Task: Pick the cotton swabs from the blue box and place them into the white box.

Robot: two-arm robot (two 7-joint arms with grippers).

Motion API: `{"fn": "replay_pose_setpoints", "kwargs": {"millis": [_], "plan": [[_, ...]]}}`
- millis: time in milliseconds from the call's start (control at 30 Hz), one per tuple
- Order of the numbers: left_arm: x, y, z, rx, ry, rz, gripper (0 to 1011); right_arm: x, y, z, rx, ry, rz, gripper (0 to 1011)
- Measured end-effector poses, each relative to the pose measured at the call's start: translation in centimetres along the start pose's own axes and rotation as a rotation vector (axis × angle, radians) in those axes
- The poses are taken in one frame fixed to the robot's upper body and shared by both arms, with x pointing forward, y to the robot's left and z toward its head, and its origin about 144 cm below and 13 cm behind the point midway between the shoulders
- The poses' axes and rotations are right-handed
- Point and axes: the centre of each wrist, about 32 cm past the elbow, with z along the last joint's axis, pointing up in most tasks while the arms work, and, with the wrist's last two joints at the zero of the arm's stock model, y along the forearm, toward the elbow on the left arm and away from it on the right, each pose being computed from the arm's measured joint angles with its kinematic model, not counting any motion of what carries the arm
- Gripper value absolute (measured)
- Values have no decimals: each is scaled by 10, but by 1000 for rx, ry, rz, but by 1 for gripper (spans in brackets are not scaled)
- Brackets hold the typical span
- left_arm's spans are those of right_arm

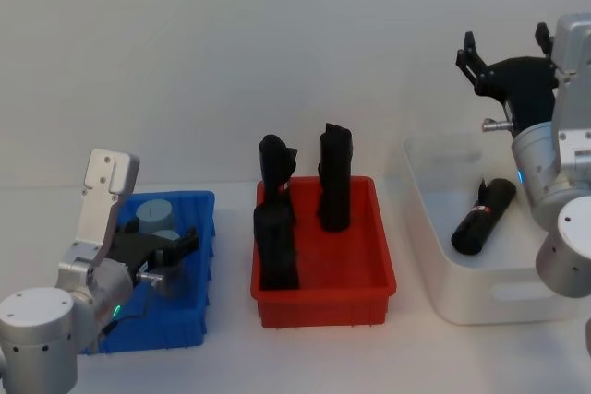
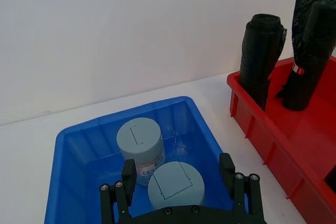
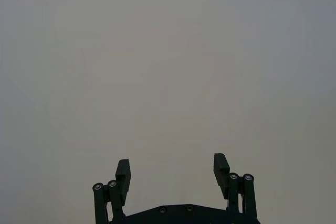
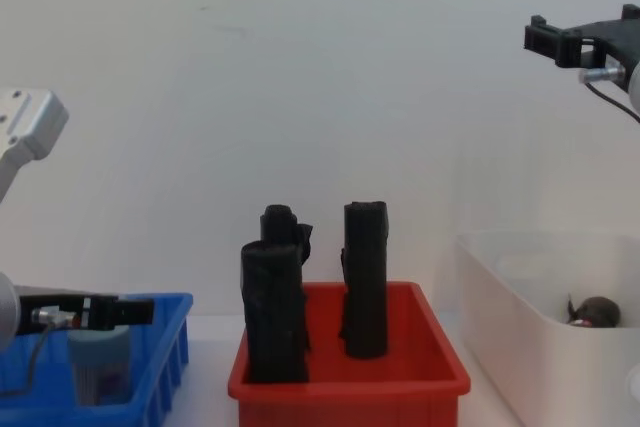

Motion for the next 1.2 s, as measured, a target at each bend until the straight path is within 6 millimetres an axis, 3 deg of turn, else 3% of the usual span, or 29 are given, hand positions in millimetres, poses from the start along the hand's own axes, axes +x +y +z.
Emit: {"fn": "replay_pose_setpoints", "kwargs": {"millis": [1200], "plan": [[9, -1, -14, 18, 50, -20, 1000, 0, 0, 0, 0, 0, 0, 1002]]}}
